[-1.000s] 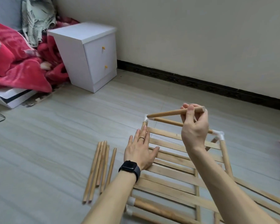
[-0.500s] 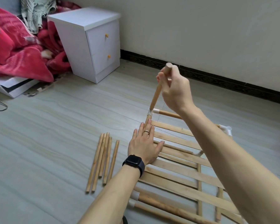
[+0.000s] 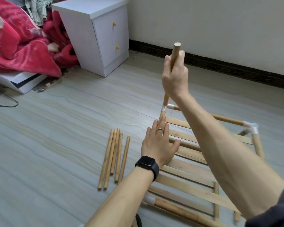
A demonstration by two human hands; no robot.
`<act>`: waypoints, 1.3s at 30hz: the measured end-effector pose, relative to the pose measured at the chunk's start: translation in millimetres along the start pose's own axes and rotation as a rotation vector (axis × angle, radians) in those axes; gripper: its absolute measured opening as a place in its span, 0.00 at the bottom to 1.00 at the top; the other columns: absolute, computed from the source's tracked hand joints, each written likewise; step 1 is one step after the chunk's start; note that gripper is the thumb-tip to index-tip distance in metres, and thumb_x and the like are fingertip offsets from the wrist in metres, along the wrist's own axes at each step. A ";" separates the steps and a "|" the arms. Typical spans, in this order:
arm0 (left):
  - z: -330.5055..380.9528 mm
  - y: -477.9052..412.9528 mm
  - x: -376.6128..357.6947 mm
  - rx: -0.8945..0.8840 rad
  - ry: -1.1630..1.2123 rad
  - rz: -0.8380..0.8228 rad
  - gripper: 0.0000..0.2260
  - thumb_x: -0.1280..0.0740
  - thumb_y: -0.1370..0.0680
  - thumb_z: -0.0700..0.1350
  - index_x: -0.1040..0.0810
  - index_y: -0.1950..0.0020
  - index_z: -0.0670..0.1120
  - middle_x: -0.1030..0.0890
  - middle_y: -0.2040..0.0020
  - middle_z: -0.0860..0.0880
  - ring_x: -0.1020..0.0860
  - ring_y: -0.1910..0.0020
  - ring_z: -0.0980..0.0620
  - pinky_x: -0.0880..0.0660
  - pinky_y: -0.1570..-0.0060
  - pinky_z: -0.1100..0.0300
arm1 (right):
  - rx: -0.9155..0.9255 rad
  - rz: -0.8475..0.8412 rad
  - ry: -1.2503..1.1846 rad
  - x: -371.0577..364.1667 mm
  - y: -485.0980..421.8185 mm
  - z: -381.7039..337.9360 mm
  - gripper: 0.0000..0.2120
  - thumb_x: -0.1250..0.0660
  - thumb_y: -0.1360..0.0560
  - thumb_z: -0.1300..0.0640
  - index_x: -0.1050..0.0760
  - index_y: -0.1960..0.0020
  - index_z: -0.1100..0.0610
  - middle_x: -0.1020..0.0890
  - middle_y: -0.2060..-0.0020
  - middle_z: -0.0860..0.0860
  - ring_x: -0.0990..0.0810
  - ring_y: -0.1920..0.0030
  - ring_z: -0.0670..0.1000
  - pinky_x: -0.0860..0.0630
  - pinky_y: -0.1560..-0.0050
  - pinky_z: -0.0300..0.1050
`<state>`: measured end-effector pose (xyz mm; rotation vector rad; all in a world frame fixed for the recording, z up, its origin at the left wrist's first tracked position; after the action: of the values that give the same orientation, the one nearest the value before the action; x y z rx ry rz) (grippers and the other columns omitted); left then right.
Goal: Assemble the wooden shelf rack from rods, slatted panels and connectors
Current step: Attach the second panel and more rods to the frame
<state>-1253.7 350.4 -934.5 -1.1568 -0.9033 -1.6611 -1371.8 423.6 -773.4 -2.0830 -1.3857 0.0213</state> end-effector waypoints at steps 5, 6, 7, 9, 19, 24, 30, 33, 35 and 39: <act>-1.0 3.7 -1.1 -0.004 0.063 0.009 0.36 0.49 0.18 0.65 0.50 0.17 0.44 0.62 0.18 0.50 0.59 0.18 0.48 0.54 0.21 0.49 | -0.224 0.084 -0.314 -18.0 3.0 -2.8 0.25 0.32 0.25 0.60 0.43 0.73 0.49 0.38 0.78 0.40 0.40 0.74 0.44 0.40 0.68 0.44; -1.1 3.7 -1.6 -0.004 0.067 0.012 0.36 0.49 0.18 0.65 0.50 0.17 0.44 0.62 0.17 0.50 0.59 0.18 0.48 0.53 0.21 0.49 | -0.226 0.044 -0.343 -19.0 0.3 -4.0 0.24 0.32 0.27 0.60 0.42 0.74 0.49 0.38 0.79 0.42 0.40 0.74 0.46 0.41 0.69 0.44; -1.3 3.7 -2.8 -0.001 0.071 0.024 0.36 0.48 0.18 0.65 0.49 0.17 0.44 0.61 0.17 0.49 0.58 0.18 0.47 0.51 0.21 0.50 | -0.225 0.009 -0.376 -18.3 -1.4 -3.8 0.23 0.33 0.29 0.61 0.40 0.76 0.50 0.37 0.79 0.44 0.40 0.74 0.47 0.41 0.69 0.44; -0.6 2.0 -5.1 0.004 0.077 0.044 0.37 0.49 0.18 0.66 0.48 0.18 0.43 0.61 0.17 0.49 0.58 0.18 0.47 0.49 0.22 0.50 | -0.243 -0.065 -0.422 -14.0 -2.9 1.2 0.23 0.36 0.29 0.64 0.37 0.79 0.48 0.36 0.80 0.44 0.39 0.76 0.47 0.41 0.71 0.42; -2.2 12.1 4.9 0.346 0.239 0.039 0.28 0.46 0.23 0.72 0.34 0.28 0.59 0.39 0.20 0.47 0.46 0.20 0.47 0.47 0.27 0.36 | -0.345 -0.434 0.220 7.3 29.5 7.8 0.12 0.37 0.18 0.47 0.24 0.45 0.56 0.21 0.47 0.52 0.22 0.46 0.51 0.26 0.41 0.51; 6.0 16.4 3.8 0.469 0.461 0.096 0.21 0.40 0.21 0.63 0.34 0.30 0.60 0.40 0.21 0.48 0.38 0.24 0.45 0.39 0.30 0.42 | -0.327 -0.266 0.504 101.2 167.6 35.9 0.20 0.35 0.22 0.45 0.28 0.34 0.54 0.24 0.37 0.51 0.30 0.35 0.55 0.33 0.40 0.48; 29.0 13.1 -6.1 0.548 0.734 0.175 0.20 0.39 0.21 0.54 0.35 0.29 0.61 0.40 0.22 0.48 0.33 0.28 0.43 0.35 0.29 0.43 | -0.473 -0.538 0.999 136.8 277.0 63.2 0.32 0.50 0.22 0.31 0.44 0.21 0.38 0.46 0.18 0.46 0.55 0.18 0.51 0.57 0.23 0.63; 25.7 20.5 -16.4 0.443 0.995 0.349 0.19 0.40 0.21 0.59 0.37 0.31 0.62 0.35 0.30 0.49 0.28 0.37 0.50 0.26 0.40 0.47 | -0.453 -0.536 0.963 143.4 263.4 68.2 0.32 0.48 0.23 0.31 0.46 0.20 0.35 0.47 0.18 0.44 0.54 0.18 0.48 0.55 0.23 0.61; 3.9 35.1 -25.2 0.372 1.019 0.506 0.18 0.43 0.20 0.60 0.38 0.31 0.61 0.34 0.35 0.48 0.28 0.43 0.62 0.25 0.48 0.58 | -0.428 -0.529 0.936 148.8 259.1 70.2 0.32 0.50 0.24 0.31 0.45 0.20 0.34 0.46 0.18 0.43 0.51 0.19 0.47 0.52 0.23 0.58; -78.3 53.3 -83.8 0.526 0.565 0.244 0.21 0.39 0.18 0.55 0.36 0.27 0.52 0.32 0.30 0.42 0.29 0.34 0.46 0.29 0.39 0.51 | -0.367 -0.512 0.898 161.8 252.6 74.2 0.32 0.52 0.27 0.31 0.39 0.23 0.31 0.42 0.19 0.41 0.45 0.20 0.45 0.51 0.26 0.52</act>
<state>-1213.3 283.1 -1033.7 -0.3867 -0.7299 -1.3284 -1116.3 532.1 -909.2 -1.5616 -1.3123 -1.2868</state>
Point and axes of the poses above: each hand's wrist, its own y-axis away from the middle knuckle, its own x-axis out of the back of the hand, z = x × y, the point moved 4 cm from there along -y, towards the middle knuckle
